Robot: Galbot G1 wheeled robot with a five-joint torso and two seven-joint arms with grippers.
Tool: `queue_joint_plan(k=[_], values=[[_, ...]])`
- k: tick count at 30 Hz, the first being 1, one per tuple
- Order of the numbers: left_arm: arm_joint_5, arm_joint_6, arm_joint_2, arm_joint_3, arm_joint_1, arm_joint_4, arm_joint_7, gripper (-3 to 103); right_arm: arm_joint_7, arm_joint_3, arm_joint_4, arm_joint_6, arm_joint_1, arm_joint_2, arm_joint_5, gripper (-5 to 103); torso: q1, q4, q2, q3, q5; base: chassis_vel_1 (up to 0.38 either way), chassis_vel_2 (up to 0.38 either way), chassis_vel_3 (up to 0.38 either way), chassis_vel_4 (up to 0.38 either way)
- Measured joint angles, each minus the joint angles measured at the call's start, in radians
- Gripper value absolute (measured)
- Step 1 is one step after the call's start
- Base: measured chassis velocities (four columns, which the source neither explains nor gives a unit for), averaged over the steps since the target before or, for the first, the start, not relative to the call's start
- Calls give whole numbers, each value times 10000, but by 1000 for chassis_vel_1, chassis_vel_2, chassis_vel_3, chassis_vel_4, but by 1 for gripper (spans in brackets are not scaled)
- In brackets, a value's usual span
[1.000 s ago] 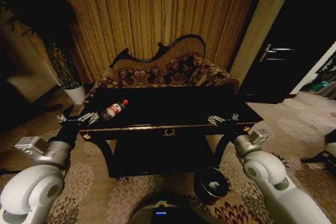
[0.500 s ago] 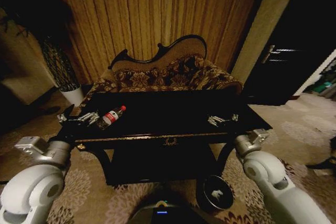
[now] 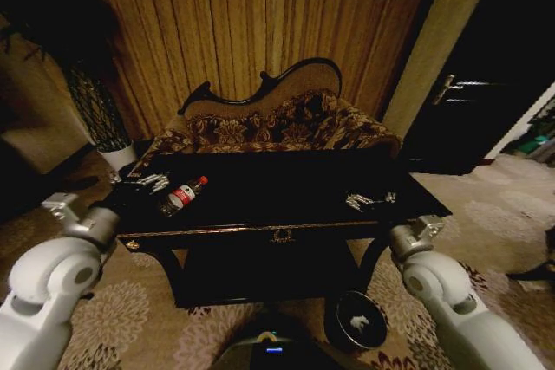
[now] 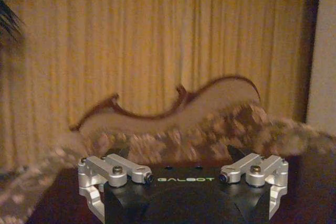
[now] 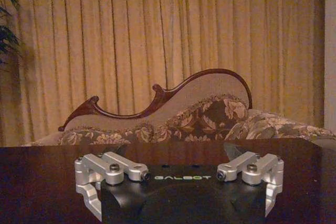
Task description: Move to the front of the table and place the trash on the table into the trash bin.
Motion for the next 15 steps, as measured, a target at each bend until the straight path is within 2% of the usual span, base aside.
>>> queue_joint_plan(k=[1, 2, 4, 8, 9, 10, 12, 15], values=[[-34, 300, 105, 122, -126, 218, 154, 100, 1, -30, -50, 8, 1, 9, -24, 100, 0, 0, 0, 0, 0, 0, 0, 0, 0], [-34, 300, 105, 122, -126, 218, 154, 100, 1, -30, -50, 8, 1, 9, -24, 100, 0, 0, 0, 0, 0, 0, 0, 0, 0], [-227, 863, 289, 169, -269, 381, 280, 100, 1, -41, -147, 17, -6, 25, -90, 100, 0, 1, 0, 0, 2, 0, 0, 0, 0], [-374, 1257, 513, 315, -519, 718, 443, 100, 4, -55, -261, 35, -38, 64, -157, 100, 0, -1, 1, 0, 4, 0, 0, 0, 0], [-451, 1700, 628, 438, -734, 918, 479, 100, 9, -78, -321, 43, -41, 89, -170, 100, 0, -3, 0, 0, 2, 0, 0, 0, 0], [-451, 1700, 628, 438, -734, 918, 479, 100, 9, -78, -321, 43, -41, 89, -170, 100, 0, -3, 0, 0, 2, 0, 0, 0, 0], [-545, 2281, 790, 511, -895, 1003, 523, 100, 39, -116, -402, 46, -15, 97, -174, 100, 0, -1, 0, 0, 2, 0, 0, 0, 0], [-522, 2404, 920, 534, -908, 1046, 678, 100, 93, -132, -482, 48, 26, 97, -180, 100, 0, 0, 0, 0, 2, 0, 0, 0, 0]])
